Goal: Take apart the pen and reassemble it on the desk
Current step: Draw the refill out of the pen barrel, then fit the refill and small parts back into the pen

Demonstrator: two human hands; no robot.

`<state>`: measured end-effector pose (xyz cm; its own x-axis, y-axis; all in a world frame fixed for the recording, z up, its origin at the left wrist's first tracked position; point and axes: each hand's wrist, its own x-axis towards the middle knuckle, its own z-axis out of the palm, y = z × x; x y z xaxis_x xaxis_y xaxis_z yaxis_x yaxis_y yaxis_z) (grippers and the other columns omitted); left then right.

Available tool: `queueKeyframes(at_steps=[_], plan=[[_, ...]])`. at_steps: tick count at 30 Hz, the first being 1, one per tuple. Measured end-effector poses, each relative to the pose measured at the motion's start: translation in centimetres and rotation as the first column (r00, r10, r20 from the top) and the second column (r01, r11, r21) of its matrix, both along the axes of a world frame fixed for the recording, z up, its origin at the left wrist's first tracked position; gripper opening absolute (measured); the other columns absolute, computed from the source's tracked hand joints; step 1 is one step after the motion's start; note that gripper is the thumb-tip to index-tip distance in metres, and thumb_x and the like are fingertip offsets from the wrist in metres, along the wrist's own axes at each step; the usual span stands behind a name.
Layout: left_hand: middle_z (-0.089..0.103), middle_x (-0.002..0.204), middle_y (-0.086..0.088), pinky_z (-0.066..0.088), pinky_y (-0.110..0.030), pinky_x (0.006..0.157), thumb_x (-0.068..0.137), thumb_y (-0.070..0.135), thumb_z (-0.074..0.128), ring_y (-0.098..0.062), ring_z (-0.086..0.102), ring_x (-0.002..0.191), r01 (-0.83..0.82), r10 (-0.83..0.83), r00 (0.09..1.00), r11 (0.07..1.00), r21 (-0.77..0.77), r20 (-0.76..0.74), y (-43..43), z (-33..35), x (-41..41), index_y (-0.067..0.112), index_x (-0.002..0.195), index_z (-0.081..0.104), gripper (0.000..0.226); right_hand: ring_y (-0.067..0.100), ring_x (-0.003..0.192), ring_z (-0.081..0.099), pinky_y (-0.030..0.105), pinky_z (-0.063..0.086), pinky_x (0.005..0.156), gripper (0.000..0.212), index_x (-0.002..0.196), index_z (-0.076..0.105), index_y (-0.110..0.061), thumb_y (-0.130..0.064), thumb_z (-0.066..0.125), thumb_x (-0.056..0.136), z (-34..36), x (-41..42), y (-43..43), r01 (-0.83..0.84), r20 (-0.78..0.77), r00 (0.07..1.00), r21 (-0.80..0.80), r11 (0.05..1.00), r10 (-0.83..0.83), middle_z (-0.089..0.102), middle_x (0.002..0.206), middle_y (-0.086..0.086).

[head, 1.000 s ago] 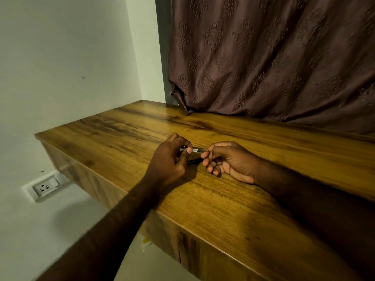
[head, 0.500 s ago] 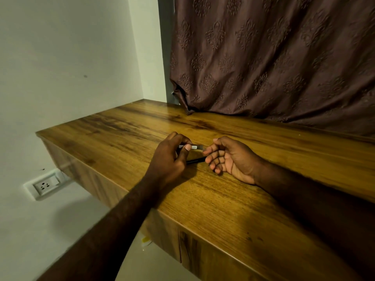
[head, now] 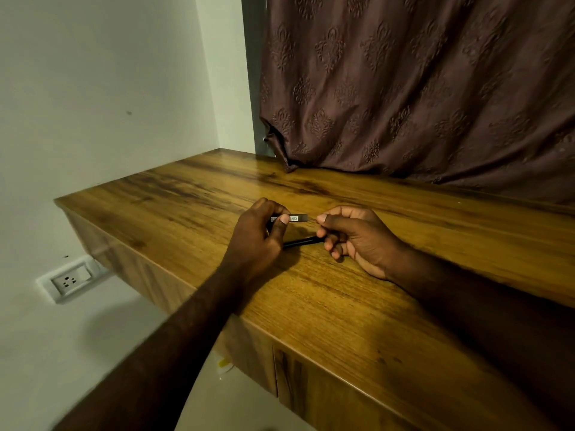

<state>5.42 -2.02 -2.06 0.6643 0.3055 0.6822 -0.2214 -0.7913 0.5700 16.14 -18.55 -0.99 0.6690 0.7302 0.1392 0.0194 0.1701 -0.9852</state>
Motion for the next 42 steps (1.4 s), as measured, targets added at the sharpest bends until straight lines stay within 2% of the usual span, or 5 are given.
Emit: queueKeyframes(at_steps=[11, 23, 29, 37, 42], plan=[[0.061, 0.088, -0.001, 0.045, -0.024, 0.068, 0.093, 0.02, 0.053, -0.008, 0.055, 0.079, -0.009, 0.009, 1.0, 1.0, -0.005, -0.002, 0.1, 0.0, -0.1, 0.015, 0.089, 0.062, 0.01, 0.016, 0.046, 0.053, 0.022, 0.038, 0.037, 0.01, 0.084, 0.062, -0.007, -0.015, 0.061, 0.09, -0.1, 0.0, 0.1, 0.067, 0.032, 0.997, 0.007, 0.998, -0.067, 0.065, 0.066, 0.007], [0.063, 0.085, 0.003, 0.037, -0.005, 0.065, 0.096, 0.018, 0.052, 0.001, 0.054, 0.076, -0.021, 0.021, 1.0, 0.997, -0.075, 0.002, 0.1, 0.0, -0.2, 0.016, 0.092, 0.063, 0.011, 0.015, 0.042, 0.05, 0.022, 0.033, 0.038, 0.012, 0.08, 0.06, -0.01, -0.018, 0.059, 0.09, 0.4, 1.6, -0.9, 0.179, -0.009, 0.984, 0.011, 0.984, -0.179, 0.064, 0.062, 0.006], [0.06, 0.071, -0.002, 0.046, -0.035, 0.057, 0.101, 0.024, 0.043, -0.015, 0.056, 0.062, -0.021, 0.025, 0.999, 0.994, -0.104, 0.037, 0.2, -0.3, 0.0, 0.023, 0.098, 0.051, 0.008, 0.013, 0.04, 0.049, 0.02, 0.032, 0.037, 0.013, 0.081, 0.059, -0.011, -0.019, 0.057, 0.091, 0.1, 1.9, -0.8, 0.253, 0.012, 0.967, 0.038, 0.967, -0.254, 0.065, 0.061, 0.003], [0.069, 0.088, 0.006, 0.042, -0.006, 0.066, 0.102, 0.026, 0.038, 0.002, 0.062, 0.081, -0.046, 0.046, 0.999, 0.99, -0.137, 0.001, 0.4, -0.4, 0.5, 0.022, 0.106, 0.044, 0.008, 0.012, 0.04, 0.049, 0.02, 0.033, 0.036, 0.016, 0.083, 0.06, -0.009, -0.021, 0.057, 0.094, -0.3, 1.8, -0.4, 0.311, 0.098, 0.944, 0.044, 0.949, -0.314, 0.066, 0.064, 0.001], [0.068, 0.09, 0.005, 0.048, -0.021, 0.066, 0.1, 0.027, 0.045, -0.003, 0.062, 0.081, -0.073, 0.072, 0.997, 0.995, -0.071, -0.014, 0.1, -0.3, 0.2, 0.025, 0.105, 0.05, 0.007, 0.011, 0.04, 0.048, 0.021, 0.034, 0.035, 0.013, 0.084, 0.061, -0.011, -0.019, 0.058, 0.093, -0.6, 1.6, -0.5, 0.297, 0.2, 0.936, -0.003, 0.955, -0.291, 0.065, 0.066, 0.004]])
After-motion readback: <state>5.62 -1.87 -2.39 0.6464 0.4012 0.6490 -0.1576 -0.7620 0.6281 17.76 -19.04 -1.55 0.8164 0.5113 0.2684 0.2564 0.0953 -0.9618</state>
